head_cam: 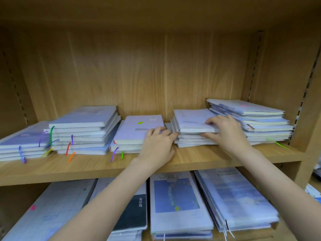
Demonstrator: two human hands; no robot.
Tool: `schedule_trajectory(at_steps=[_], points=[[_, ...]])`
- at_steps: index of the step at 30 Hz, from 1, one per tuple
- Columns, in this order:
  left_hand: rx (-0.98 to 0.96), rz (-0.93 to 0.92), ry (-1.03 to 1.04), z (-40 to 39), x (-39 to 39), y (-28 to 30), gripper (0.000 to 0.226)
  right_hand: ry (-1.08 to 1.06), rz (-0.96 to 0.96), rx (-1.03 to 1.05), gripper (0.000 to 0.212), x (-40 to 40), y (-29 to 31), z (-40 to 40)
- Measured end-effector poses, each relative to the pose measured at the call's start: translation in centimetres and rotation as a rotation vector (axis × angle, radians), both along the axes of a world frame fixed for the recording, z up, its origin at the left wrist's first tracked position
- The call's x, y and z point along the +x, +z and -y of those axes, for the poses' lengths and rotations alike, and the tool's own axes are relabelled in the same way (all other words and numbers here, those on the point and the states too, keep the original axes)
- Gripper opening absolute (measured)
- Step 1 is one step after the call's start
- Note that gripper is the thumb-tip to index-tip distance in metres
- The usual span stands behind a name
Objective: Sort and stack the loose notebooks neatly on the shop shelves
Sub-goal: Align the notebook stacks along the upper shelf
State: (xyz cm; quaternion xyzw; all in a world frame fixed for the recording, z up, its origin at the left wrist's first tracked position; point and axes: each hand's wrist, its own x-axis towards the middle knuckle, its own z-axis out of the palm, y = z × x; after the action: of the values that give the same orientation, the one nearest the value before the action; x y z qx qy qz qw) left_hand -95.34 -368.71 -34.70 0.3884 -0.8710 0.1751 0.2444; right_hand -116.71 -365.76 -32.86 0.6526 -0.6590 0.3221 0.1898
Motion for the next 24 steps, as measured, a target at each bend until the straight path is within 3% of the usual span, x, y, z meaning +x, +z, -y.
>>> schedule_trajectory(at_steps=[6, 11, 16, 19, 24], points=[[0.087, -0.159, -0.028, -0.8, 2.5, -0.2, 0.052, 0.018, -0.062, -0.077, 0.033, 0.2, -0.6, -1.5], [0.175, -0.069, 0.017, -0.5, 3.0, 0.7, 0.050, -0.080, 0.024, -0.100, 0.031, 0.9, 1.6, -1.3], [0.469, -0.228, -0.012, -0.6, 1.5, 3.7, 0.051, -0.083, 0.015, -0.090, 0.035, 0.0, 4.2, -0.6], [0.603, -0.224, -0.040, -0.5, -0.3, 5.0, 0.059, -0.094, -0.033, -0.033, 0.036, -0.3, 4.9, -0.1], [0.828, -0.371, -0.120, -0.1, -2.2, 4.9, 0.064, -0.097, -0.054, 0.076, 0.035, -1.3, 2.6, 0.5]])
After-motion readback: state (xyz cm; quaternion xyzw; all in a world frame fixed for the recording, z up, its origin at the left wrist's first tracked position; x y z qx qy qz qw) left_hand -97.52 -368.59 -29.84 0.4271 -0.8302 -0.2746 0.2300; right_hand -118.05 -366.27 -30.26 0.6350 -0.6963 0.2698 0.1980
